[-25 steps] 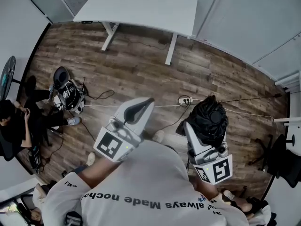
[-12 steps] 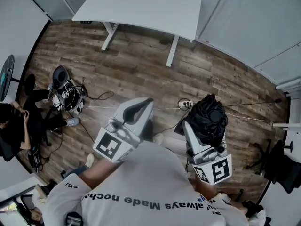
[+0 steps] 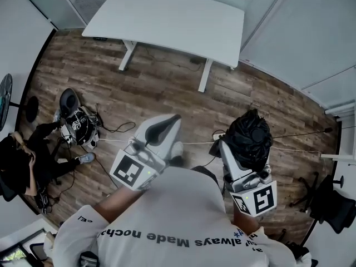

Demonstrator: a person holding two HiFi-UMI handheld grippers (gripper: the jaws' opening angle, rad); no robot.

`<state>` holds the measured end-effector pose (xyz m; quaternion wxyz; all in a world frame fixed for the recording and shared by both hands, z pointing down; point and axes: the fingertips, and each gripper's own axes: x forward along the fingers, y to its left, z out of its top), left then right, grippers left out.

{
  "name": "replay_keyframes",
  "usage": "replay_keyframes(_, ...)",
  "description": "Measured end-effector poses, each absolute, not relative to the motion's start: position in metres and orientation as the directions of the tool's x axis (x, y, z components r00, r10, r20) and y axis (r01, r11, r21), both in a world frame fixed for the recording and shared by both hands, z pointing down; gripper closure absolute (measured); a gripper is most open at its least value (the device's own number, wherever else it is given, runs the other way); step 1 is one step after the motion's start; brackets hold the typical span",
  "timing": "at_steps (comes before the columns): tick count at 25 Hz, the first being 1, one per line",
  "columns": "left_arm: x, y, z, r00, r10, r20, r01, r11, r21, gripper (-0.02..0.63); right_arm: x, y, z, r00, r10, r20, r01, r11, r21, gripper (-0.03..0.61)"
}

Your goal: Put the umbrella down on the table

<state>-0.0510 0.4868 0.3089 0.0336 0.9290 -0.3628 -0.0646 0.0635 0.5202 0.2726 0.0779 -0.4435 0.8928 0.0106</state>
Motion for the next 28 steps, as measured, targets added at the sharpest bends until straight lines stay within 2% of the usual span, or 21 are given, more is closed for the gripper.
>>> replay_keyframes(9, -0.08, 0.416, 0.316, 0.725, -0.686, -0.064, -0.676, -0.726, 0.126, 0.612, 0.045, 0.444, 0.274, -0.586, -0.8, -0.13, -0.801, 0.596, -0.052, 0.322)
replay_keyframes(13, -0.079, 0.388, 0.312, 0.725, -0.682, -0.098, -0.673, -0.731, 0.114, 0.612, 0.051, 0.413, 0.276, -0.579, -0.806, -0.121, -0.808, 0.587, -0.041, 0.322)
replay_keyframes(21, -0.053, 0.311, 0.317, 0.729, -0.681, -0.069, -0.671, -0.731, 0.122, 0.612, 0.074, 0.334, 0.281, -0.578, -0.806, -0.13, -0.808, 0.587, -0.048, 0.322)
replay_keyframes(28, -0.002, 0.215, 0.315, 0.736, -0.672, -0.08, -0.666, -0.74, 0.096, 0.611, 0.122, 0.242, 0.285, -0.576, -0.807, -0.13, -0.808, 0.586, -0.06, 0.322)
